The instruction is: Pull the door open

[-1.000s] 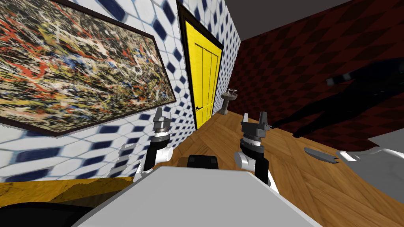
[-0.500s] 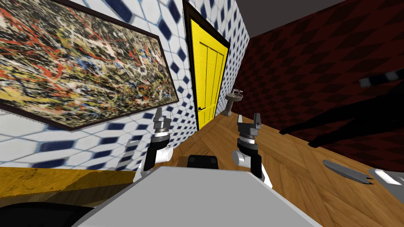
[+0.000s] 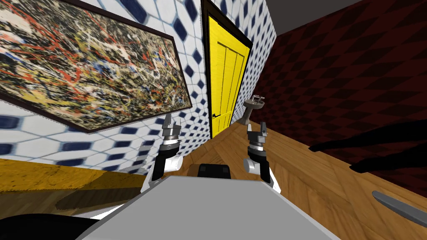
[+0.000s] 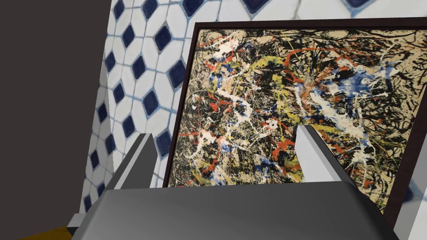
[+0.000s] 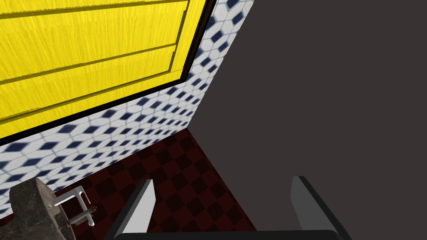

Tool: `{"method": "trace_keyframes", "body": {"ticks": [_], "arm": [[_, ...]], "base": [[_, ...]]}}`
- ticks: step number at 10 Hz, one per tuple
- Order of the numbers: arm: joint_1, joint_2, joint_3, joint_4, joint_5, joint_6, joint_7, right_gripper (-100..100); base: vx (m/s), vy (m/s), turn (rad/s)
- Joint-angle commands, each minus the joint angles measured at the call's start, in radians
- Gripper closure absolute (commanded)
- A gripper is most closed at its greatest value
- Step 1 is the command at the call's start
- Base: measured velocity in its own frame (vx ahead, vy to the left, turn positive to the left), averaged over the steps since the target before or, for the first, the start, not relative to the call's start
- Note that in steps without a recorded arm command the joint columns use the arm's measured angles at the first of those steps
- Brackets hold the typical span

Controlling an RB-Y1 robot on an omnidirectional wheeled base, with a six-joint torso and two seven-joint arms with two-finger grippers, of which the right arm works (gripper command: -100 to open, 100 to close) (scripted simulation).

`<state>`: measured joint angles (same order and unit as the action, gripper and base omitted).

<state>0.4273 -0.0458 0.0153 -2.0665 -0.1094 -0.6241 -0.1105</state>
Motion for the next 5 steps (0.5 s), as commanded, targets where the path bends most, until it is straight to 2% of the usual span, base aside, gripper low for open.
{"method": "trace_keyframes", "body": {"ticks": [1, 3, 4, 5], "arm": [[-0.020, -0.009, -0.004, 0.044, -0.003, -0.001, -0.002, -100], [-0.046, -0.019, -0.005, 0.102, -0.005, -0.011, -0.003, -100], [-0.046, -0.019, -0.005, 0.113, -0.005, -0.011, -0.003, -100], [-0.059, -0.024, -0.005, 0.148, -0.006, -0.016, -0.003, -100]], "base": [[0.089, -0.060, 0.172], [0.083, -0.048, 0.177], [0.049, -0.043, 0.071], [0.038, -0.035, 0.156]]}}
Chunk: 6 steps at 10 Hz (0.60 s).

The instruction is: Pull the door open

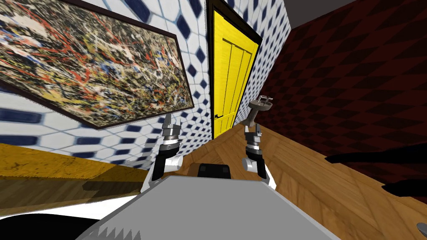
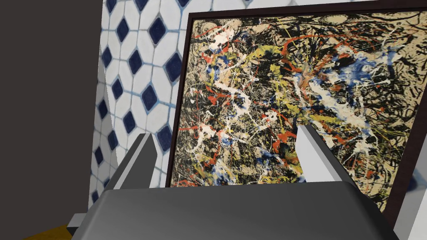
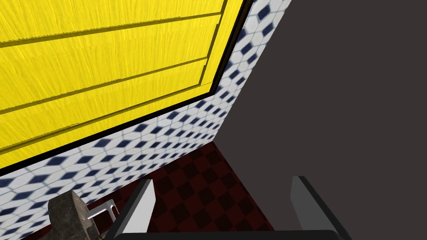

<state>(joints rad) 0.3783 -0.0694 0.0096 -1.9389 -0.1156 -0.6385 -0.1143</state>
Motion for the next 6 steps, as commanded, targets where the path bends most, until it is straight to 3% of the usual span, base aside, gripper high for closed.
{"method": "trace_keyframes", "body": {"ticks": [1, 5, 6], "arm": [[-0.023, -0.005, 0.001, 0.050, 0.000, -0.007, 0.001, -100], [-0.067, -0.019, 0.000, 0.161, -0.003, -0.024, 0.001, -100], [-0.067, -0.019, 0.000, 0.172, -0.003, -0.024, 0.001, -100]], "base": [[0.059, -0.054, 0.188], [0.062, -0.054, 0.150], [0.048, -0.048, 0.081]]}}
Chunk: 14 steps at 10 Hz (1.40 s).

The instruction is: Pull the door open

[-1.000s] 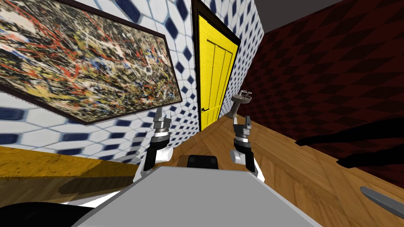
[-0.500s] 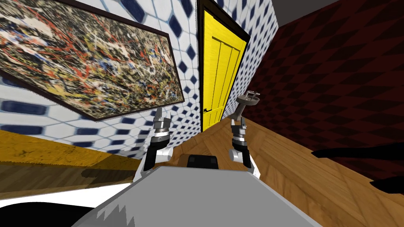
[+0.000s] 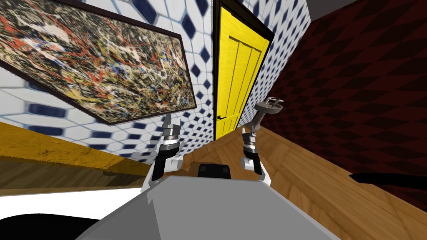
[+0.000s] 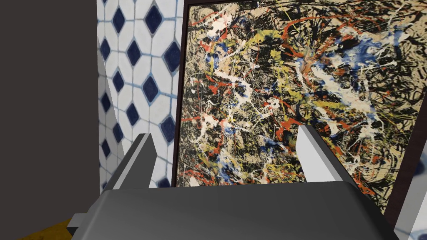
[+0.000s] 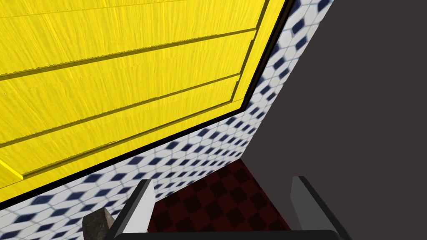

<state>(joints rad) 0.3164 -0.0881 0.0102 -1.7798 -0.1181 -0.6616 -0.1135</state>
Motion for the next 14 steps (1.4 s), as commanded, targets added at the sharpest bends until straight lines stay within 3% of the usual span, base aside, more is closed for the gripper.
{"method": "trace_keyframes", "body": {"ticks": [1, 13, 14], "arm": [[-0.020, -0.006, -0.001, 0.050, -0.001, -0.007, 0.000, -100], [-0.146, -0.043, -0.003, 0.383, -0.009, -0.056, -0.001, -100], [-0.146, -0.043, -0.003, 0.387, -0.009, -0.056, -0.001, -100]], "base": [[0.045, -0.037, 0.107], [0.048, -0.056, 0.139], [0.028, -0.048, 0.073]]}}
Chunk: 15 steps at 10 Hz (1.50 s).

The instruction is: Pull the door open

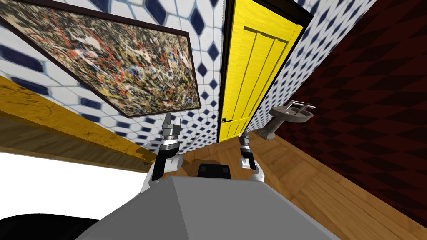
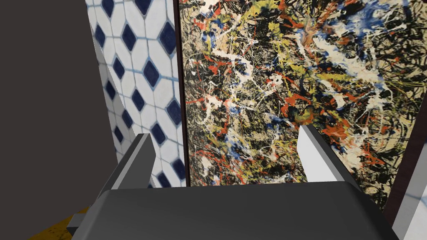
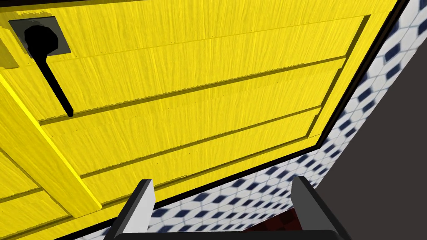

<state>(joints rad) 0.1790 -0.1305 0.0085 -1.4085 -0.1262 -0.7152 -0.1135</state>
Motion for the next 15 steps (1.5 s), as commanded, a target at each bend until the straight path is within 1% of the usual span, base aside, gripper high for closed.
{"method": "trace_keyframes", "body": {"ticks": [1, 2, 3, 4, 5, 8, 9, 10, 11, 12, 13, 15], "arm": [[-0.024, -0.006, -0.002, 0.050, -0.001, -0.009, -0.001, -100], [-0.040, -0.010, -0.002, 0.083, -0.002, -0.015, -0.001, -100], [-0.040, -0.010, -0.002, 0.100, -0.002, -0.015, -0.001, -100], [-0.055, -0.014, -0.002, 0.132, -0.003, -0.021, -0.001, -100], [-0.055, -0.014, -0.002, 0.141, -0.003, -0.021, -0.001, -100], [-0.102, -0.027, -0.003, 0.248, -0.006, -0.039, -0.001, -100], [-0.102, -0.027, -0.003, 0.264, -0.006, -0.039, -0.001, -100], [-0.116, -0.031, -0.003, 0.299, -0.007, -0.045, -0.001, -100], [-0.116, -0.031, -0.003, 0.303, -0.007, -0.045, -0.001, -100], [-0.131, -0.035, -0.003, 0.341, -0.008, -0.050, -0.001, -100], [-0.131, -0.035, -0.003, 0.341, -0.008, -0.050, -0.001, -100], [-0.159, -0.042, -0.004, 0.403, -0.009, -0.062, -0.001, -100]], "base": [[0.021, -0.047, 0.126], [0.050, -0.065, 0.219], [0.042, -0.055, 0.076], [0.030, -0.055, 0.120], [0.023, -0.049, 0.073], [0.037, -0.073, 0.184], [0.045, -0.067, 0.069], [0.038, -0.059, 0.126], [0.027, -0.050, 0.074], [0.025, -0.049, 0.135], [0.017, -0.038, 0.070], [0.026, -0.056, 0.154]]}}
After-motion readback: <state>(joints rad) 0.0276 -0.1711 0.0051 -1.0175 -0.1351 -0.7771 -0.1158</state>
